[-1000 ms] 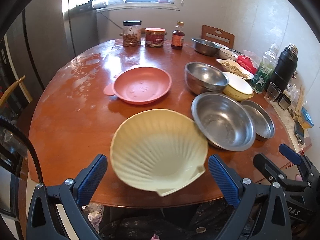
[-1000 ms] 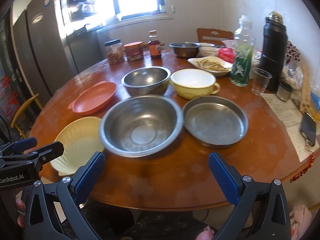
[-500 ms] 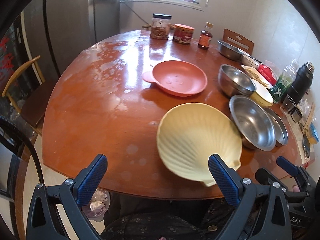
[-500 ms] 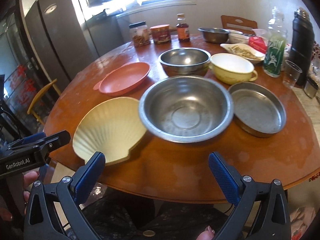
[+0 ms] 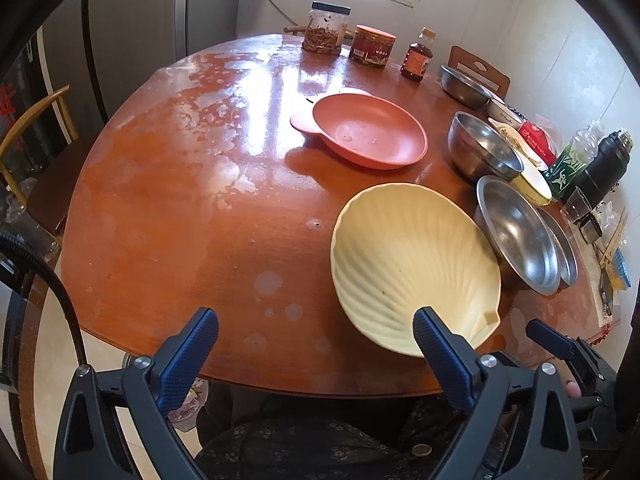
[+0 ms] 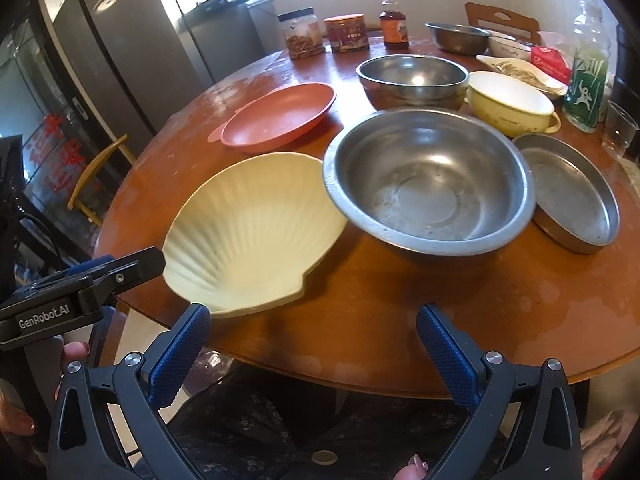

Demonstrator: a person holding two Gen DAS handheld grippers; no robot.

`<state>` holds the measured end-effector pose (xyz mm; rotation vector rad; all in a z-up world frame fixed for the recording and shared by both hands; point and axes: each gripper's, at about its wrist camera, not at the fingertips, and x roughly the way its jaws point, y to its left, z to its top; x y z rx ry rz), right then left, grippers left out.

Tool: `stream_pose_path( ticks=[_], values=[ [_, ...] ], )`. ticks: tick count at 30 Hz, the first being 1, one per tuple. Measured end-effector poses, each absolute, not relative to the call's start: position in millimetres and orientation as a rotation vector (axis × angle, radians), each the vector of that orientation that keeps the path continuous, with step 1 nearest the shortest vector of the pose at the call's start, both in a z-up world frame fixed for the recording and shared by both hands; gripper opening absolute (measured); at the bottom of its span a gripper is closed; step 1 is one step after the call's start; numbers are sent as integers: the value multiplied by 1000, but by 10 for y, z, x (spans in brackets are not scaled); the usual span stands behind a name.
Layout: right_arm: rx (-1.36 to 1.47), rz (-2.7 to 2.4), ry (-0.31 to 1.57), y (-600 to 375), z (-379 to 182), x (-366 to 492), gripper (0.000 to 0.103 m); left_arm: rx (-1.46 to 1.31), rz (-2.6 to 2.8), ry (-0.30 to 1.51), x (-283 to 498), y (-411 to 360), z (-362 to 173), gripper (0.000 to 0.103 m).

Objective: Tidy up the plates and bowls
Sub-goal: 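Close the left tool on the cream shell plate's rim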

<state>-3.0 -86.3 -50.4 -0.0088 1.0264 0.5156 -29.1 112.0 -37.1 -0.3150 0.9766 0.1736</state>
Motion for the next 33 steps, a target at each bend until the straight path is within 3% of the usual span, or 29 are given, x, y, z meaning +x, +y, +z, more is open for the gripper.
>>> stream_pose_path(
  ticks=[4, 6, 7, 8, 14, 17, 19, 21, 25, 33],
  values=[
    [0, 523, 1033, -821, -534, -4, 97, -328, 159, 978, -259, 1146, -404, 92],
    [7, 529, 1042, -804, -558, 15, 87, -330, 150, 980, -235, 1149, -421, 89],
    [15, 543, 1050, -791, -574, 32, 72, -331, 143, 985, -218, 1146, -432, 85],
    [22, 550, 1058, -782, -586, 46, 64, -335, 133, 989, -208, 1146, -441, 82],
    [17, 546, 1064, -729, -609, 54, 52, -344, 78, 1015, -102, 1090, -521, 65],
    [13, 553, 1064, -705, -611, 41, 44, -334, 63, 1019, -66, 1046, -552, 44],
    [10, 555, 1066, -687, -613, 40, 43, -344, 38, 1024, -35, 1037, -574, 26],
    [5, 552, 1066, -667, -612, 44, 43, -342, 29, 1025, -16, 1029, -589, 22],
    [-2, 561, 1072, -629, -617, 52, 42, -339, 24, 1024, 34, 1067, -597, 17],
    [-26, 606, 1077, -440, -586, 52, 42, -334, 66, 1022, 170, 1314, -586, 16]
  ],
)
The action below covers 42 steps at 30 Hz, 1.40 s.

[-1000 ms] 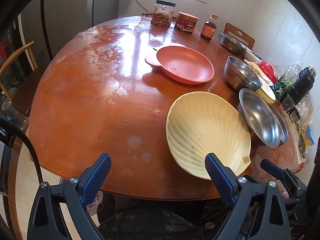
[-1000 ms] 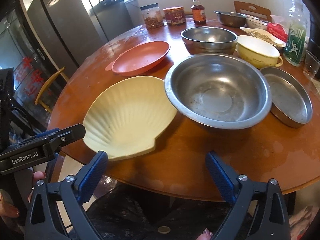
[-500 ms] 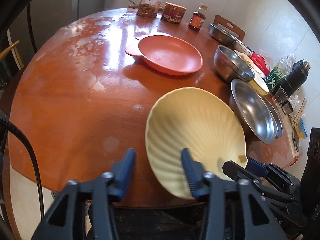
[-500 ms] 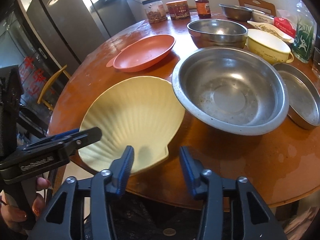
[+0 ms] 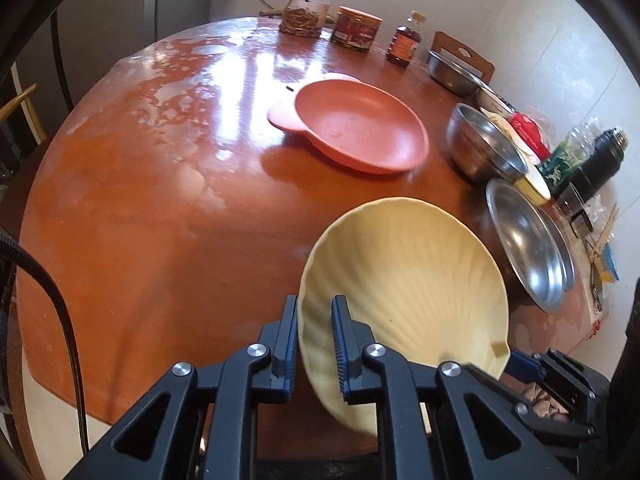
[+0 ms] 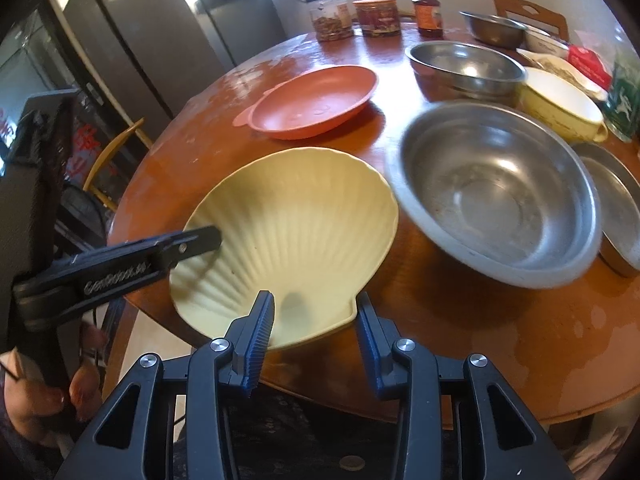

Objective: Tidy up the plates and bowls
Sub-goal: 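Close the left tool on the cream shell plate's rim, then lift the shell plate with the left tool toward the pink bear-ear bowl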

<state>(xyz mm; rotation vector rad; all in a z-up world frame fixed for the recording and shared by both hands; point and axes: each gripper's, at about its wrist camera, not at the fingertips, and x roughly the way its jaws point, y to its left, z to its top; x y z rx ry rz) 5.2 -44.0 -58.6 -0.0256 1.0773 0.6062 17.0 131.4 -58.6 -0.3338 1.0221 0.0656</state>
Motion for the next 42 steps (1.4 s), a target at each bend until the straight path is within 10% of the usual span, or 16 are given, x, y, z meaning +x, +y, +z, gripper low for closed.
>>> stream_pose_path(
  ticks=[42],
  values=[
    [-141, 690, 1092, -59, -559, 5, 64, -307, 77, 999, 438, 1575, -584, 17]
  ],
)
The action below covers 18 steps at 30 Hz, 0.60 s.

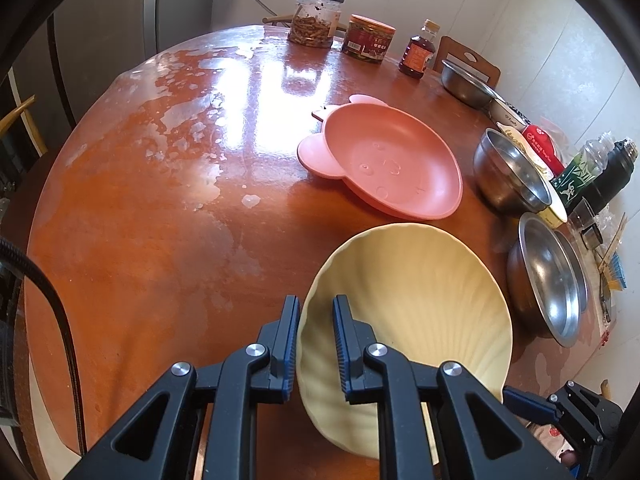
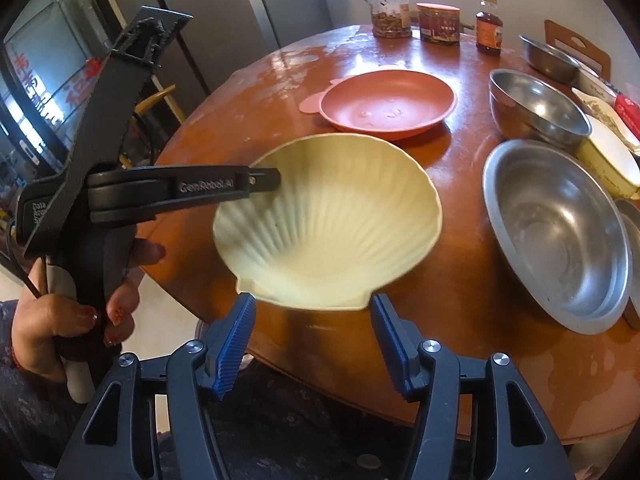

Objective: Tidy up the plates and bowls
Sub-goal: 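Lift the shell plate with the left tool toward the pink bear-ear bowl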

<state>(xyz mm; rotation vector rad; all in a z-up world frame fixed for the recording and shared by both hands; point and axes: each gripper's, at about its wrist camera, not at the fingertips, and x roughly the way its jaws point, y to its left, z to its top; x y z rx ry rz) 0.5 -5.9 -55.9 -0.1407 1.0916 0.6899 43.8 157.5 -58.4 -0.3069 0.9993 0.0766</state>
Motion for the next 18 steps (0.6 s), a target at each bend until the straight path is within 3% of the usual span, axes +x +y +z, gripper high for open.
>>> stream_pose_path(
  ticks=[15, 18],
  values=[
    [-34, 612, 1079, -413, -484, 91, 69, -318, 105, 943, 286, 1570, -457, 18],
    [-31, 613, 1065, -438, -458, 81, 69, -312, 117, 930, 241, 1576, -379, 23]
  ],
)
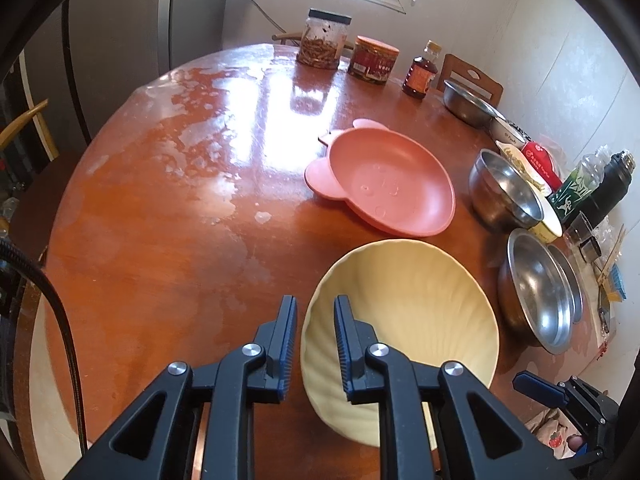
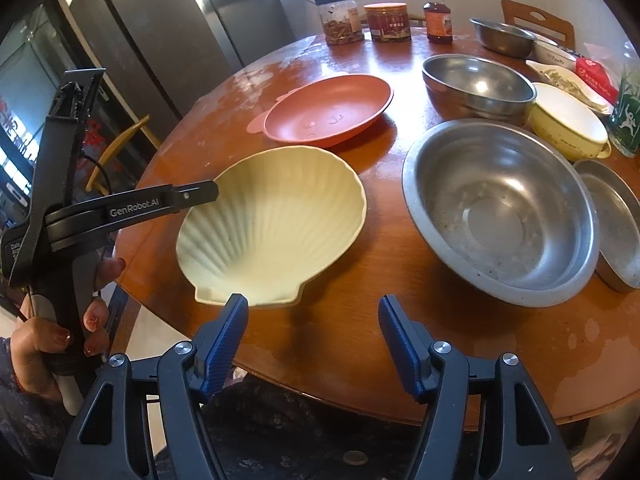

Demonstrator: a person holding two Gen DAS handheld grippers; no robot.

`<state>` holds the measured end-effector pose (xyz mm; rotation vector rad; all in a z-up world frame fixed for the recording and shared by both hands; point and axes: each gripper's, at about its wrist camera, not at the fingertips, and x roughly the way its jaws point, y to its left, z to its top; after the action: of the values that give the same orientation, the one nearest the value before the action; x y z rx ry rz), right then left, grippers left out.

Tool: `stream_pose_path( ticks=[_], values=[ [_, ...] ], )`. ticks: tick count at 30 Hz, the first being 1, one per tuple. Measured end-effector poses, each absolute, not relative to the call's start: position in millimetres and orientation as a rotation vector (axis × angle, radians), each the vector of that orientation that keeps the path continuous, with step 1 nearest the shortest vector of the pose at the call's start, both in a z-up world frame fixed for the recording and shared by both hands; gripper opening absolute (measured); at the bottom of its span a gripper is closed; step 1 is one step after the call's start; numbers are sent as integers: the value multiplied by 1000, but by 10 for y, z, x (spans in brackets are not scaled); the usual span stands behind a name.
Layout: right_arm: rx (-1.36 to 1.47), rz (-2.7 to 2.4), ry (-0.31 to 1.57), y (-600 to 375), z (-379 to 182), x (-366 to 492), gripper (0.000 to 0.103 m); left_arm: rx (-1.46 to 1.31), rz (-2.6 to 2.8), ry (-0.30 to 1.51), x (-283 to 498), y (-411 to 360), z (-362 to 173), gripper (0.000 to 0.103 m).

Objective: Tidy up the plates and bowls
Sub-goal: 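Lift the shell plate with the left tool toward the pink bear-ear bowl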

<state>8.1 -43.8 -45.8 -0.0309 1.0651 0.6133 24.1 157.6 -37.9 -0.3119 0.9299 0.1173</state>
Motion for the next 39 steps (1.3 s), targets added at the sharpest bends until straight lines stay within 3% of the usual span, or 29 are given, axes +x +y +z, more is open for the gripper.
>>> stream_pose_path(
  ticks=[4, 19, 39],
  values=[
    [-26, 616, 1037, -462, -391, 85, 69, -308, 121, 910, 191, 1557, -274, 40],
    [-81, 638, 918, -484, 133, 683, 69, -315, 113, 905, 347, 1522, -31, 42],
    [-261, 717, 1052, -48, 75, 1894, 69, -357, 75, 1010, 1039, 1453, -128, 42]
  ],
)
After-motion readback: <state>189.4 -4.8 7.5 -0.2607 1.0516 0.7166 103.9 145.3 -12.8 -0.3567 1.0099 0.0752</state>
